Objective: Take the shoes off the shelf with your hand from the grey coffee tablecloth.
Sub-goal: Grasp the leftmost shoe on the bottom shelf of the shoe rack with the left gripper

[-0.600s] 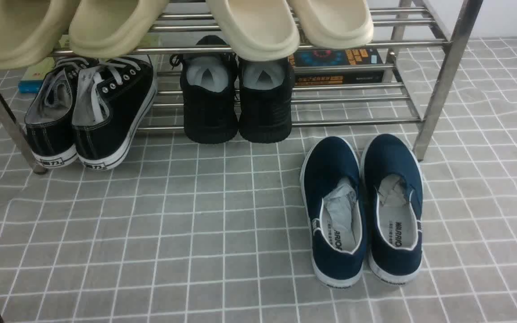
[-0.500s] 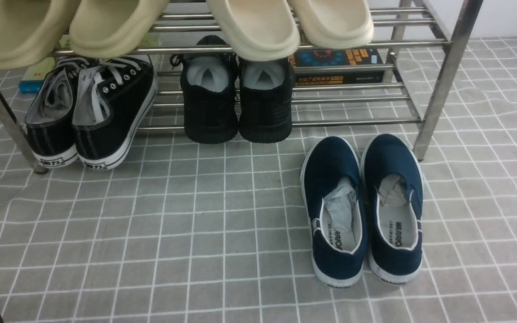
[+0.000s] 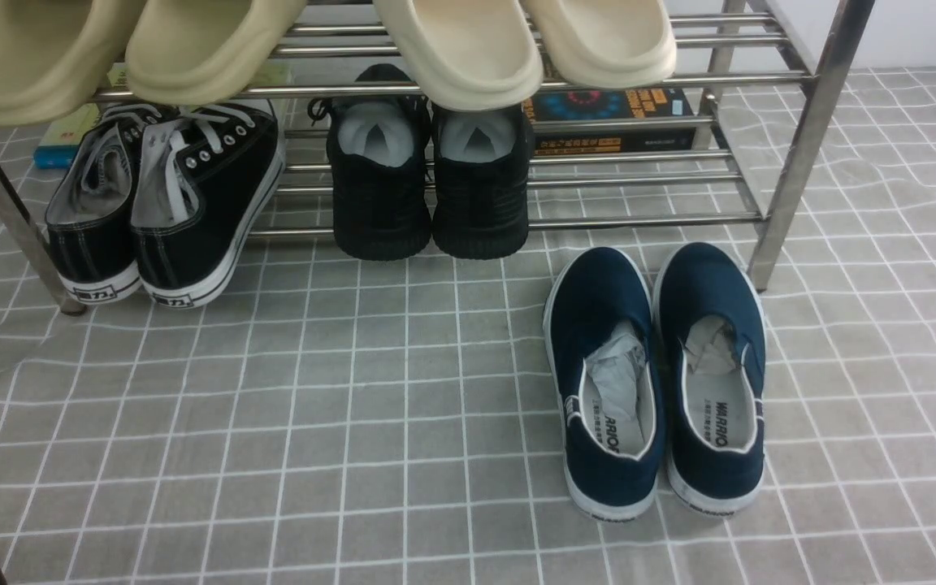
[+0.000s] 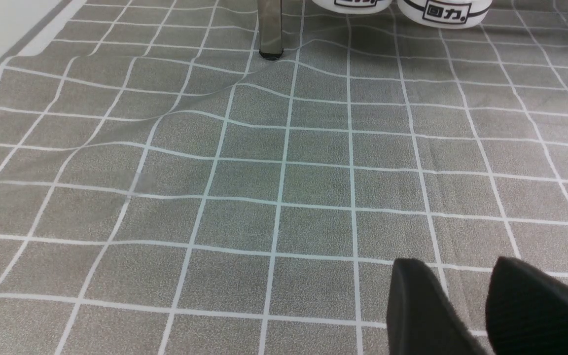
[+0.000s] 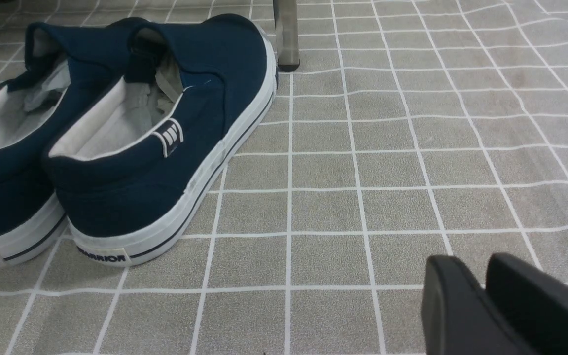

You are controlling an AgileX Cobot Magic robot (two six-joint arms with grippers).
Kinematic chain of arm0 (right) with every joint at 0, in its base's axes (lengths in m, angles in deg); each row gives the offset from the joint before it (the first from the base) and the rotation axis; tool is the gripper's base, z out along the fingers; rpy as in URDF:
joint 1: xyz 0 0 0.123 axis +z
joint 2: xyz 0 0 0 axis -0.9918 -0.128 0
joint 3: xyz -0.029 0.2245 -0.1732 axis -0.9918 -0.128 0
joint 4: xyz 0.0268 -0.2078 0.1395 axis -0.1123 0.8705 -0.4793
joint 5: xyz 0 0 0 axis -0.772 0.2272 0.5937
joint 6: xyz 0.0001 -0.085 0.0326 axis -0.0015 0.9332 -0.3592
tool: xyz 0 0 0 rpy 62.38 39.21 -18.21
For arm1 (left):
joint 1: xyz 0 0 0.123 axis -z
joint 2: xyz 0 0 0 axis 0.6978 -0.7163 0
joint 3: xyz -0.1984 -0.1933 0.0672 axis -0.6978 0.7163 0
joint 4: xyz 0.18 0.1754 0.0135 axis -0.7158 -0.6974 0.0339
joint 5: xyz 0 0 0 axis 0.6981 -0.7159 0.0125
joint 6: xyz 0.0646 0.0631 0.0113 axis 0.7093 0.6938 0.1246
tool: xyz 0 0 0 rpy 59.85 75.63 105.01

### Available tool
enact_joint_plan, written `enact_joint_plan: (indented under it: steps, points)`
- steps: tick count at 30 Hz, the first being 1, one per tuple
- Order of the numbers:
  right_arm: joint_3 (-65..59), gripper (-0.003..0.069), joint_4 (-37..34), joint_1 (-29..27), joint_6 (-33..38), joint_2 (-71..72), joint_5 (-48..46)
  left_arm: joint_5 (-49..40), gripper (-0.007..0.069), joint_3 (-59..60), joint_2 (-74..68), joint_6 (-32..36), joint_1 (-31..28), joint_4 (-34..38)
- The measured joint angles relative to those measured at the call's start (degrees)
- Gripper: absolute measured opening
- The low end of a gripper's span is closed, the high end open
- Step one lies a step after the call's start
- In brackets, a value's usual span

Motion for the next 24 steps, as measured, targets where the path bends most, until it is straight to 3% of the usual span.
enact_joint_plan:
  steps: [8,10,14,16,20,24]
  points:
    - [0.0,0.0132,0.0,0.0,0.0,0.0,0.0,0.0,0.0240,0.0,0.0,-2.1,0.0,1.3]
    - [0.0,0.0132,0.0,0.0,0.0,0.0,0.0,0.2,0.0240,0.0,0.0,-5.9,0.0,5.7]
    - [0.0,0.0132,0.0,0.0,0.0,0.0,0.0,0.2,0.0240,0.2,0.0,-25.9,0.0,30.2]
    - [0.0,0.0132,0.0,0.0,0.0,0.0,0.0,0.3,0.0240,0.4,0.0,-32.3,0.0,37.3]
    - [0.0,0.0134,0.0,0.0,0.0,0.0,0.0,1.9,0.0240,0.4,0.0,-38.7,0.0,43.9]
    - [0.0,0.0136,0.0,0.0,0.0,0.0,0.0,7.8,0.0237,0.4,0.0,-39.1,0.0,44.8]
